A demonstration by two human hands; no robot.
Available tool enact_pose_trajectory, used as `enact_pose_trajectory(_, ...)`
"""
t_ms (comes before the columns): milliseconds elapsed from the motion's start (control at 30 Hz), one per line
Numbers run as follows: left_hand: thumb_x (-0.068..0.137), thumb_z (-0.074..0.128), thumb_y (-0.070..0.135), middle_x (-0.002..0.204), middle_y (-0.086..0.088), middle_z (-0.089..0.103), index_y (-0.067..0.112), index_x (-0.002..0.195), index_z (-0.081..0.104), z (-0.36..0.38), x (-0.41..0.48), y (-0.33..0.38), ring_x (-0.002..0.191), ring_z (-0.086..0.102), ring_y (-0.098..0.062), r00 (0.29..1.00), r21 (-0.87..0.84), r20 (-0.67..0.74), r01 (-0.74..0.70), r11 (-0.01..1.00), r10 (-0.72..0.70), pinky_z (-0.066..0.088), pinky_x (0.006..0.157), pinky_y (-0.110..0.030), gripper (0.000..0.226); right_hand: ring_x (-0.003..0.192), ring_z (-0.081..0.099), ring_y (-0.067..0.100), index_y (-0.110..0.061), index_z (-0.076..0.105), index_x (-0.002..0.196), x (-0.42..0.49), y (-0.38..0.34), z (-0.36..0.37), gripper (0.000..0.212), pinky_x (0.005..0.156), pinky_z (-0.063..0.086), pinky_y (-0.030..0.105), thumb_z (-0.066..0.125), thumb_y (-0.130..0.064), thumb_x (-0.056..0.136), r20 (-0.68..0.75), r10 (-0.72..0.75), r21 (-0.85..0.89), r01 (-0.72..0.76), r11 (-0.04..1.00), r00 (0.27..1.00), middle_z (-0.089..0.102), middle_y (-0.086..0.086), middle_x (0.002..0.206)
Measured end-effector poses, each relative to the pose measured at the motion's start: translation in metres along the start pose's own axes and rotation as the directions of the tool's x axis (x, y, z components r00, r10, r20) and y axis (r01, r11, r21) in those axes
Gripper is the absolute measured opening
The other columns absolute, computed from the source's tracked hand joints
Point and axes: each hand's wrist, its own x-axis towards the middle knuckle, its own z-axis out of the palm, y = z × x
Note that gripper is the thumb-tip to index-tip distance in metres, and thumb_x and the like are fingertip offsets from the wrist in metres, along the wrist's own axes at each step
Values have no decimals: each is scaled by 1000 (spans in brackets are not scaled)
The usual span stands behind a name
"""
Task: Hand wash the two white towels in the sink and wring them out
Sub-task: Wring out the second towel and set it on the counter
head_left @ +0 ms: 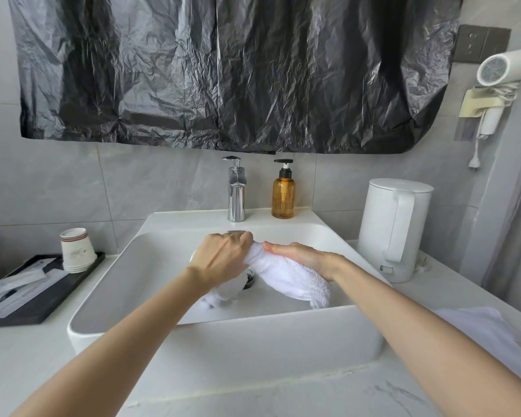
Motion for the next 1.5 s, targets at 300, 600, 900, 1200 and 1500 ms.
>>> enact_pose_trajectory(300, 67, 78, 48, 117, 5, 61, 28, 127, 43, -11, -7, -9, 108, 57, -23, 929, -599, 163, 361, 715, -332, 43, 87, -35, 72, 102, 63, 6, -19, 70, 109, 0, -12, -12, 45, 88, 44, 20, 57, -57, 88, -285, -98, 109, 134, 985, 953, 70, -6, 107)
enact_pose_trajectory(600, 66, 87, 31, 110, 0, 59, 18, 116, 36, -14, 1, 23, 102, 60, -23, 771, -832, 433, 541, 122, -467, 50, 83, -36, 73, 110, 63, 14, -21, 72, 108, -17, -33, -34, 55, 106, 43, 35, 59, -67, 81, -359, -153, 76, 193, 978, 921, 72, -2, 112)
enact_pose_trajectory(900, 75, 64, 9, 81, -6, 64, 17, 103, 51, -34, 31, 28, 73, 54, -31, 942, -510, 225, 333, 793, -251, 37, 56, -31, 31, 69, 53, 8, -26, 53, 69, -67, -2, -71, 55, 64, 37, 25, 53, -80, 74, -337, 71, -287, -174, 942, 939, 55, -11, 70)
enact_pose_trajectory(1200, 69, 62, 31, 78, 0, 63, 19, 76, 52, -34, 56, 48, 74, 57, -27, 903, -571, 417, 345, 745, -99, 40, 59, -28, 17, 118, 50, 22, -20, 38, 137, -74, 4, -52, 55, 94, 43, 35, 62, -19, 87, -376, -287, -644, -26, 764, 881, 49, 5, 138)
enact_pose_trajectory(1500, 80, 66, 9, 75, -5, 58, 12, 83, 59, -56, 57, 47, 65, 52, -19, 855, -756, 519, 452, 473, 13, 42, 56, -25, 8, 100, 59, 33, -30, 32, 139, -36, 17, -16, 79, 77, 48, 39, 62, -2, 73, -484, -619, -808, -45, 588, 619, 63, 8, 113)
